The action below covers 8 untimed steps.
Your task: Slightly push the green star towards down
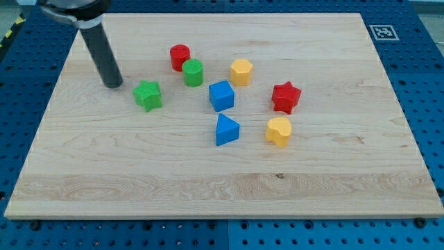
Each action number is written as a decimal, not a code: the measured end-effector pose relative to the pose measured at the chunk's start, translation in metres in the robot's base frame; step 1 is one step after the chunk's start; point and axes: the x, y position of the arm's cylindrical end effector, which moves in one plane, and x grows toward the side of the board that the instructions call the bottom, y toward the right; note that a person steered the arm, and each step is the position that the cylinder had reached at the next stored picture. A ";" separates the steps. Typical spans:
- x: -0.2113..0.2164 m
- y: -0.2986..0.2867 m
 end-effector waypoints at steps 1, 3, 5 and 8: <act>-0.001 0.035; 0.025 0.070; 0.027 0.070; -0.120 0.054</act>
